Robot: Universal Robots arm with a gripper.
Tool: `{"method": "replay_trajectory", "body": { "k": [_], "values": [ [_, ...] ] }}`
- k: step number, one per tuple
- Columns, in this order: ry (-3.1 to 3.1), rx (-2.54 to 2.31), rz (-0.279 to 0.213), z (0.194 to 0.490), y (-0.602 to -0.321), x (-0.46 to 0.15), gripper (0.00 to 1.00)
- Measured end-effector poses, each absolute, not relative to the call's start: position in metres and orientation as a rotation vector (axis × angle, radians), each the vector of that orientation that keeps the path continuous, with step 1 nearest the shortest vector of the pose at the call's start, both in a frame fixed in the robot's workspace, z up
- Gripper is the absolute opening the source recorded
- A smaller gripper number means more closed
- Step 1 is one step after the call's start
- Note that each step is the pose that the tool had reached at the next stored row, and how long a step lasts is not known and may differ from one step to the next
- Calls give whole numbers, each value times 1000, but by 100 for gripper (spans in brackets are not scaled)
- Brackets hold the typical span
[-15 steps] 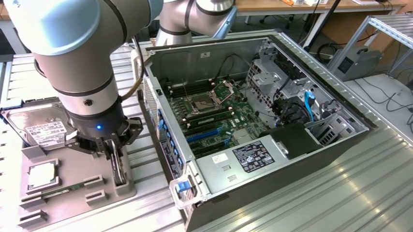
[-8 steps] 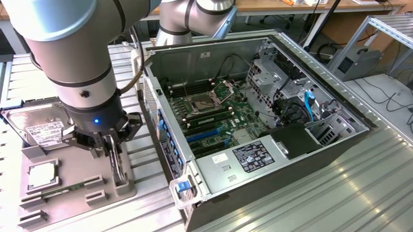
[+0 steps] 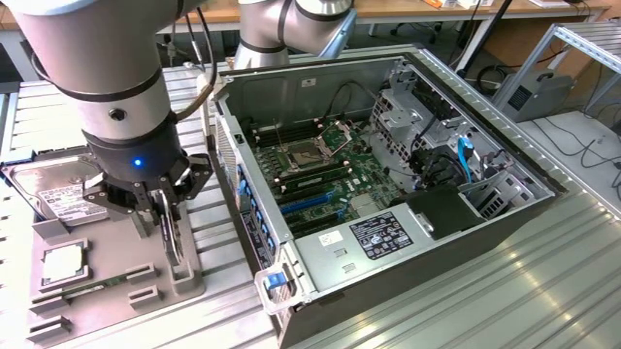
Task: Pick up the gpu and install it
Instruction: 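Pick up the gpu and move the gpu toward the slot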
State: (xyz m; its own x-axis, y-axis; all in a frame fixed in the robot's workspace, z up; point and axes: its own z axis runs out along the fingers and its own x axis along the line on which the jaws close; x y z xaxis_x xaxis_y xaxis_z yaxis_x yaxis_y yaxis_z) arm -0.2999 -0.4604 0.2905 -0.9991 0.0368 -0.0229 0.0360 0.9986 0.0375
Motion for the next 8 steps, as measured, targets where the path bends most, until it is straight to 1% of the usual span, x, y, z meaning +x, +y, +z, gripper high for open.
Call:
{"method": "replay_trajectory", "body": {
  "k": [8],
  "values": [
    [3117, 57, 48, 312, -460, -300, 27]
  ]
}}
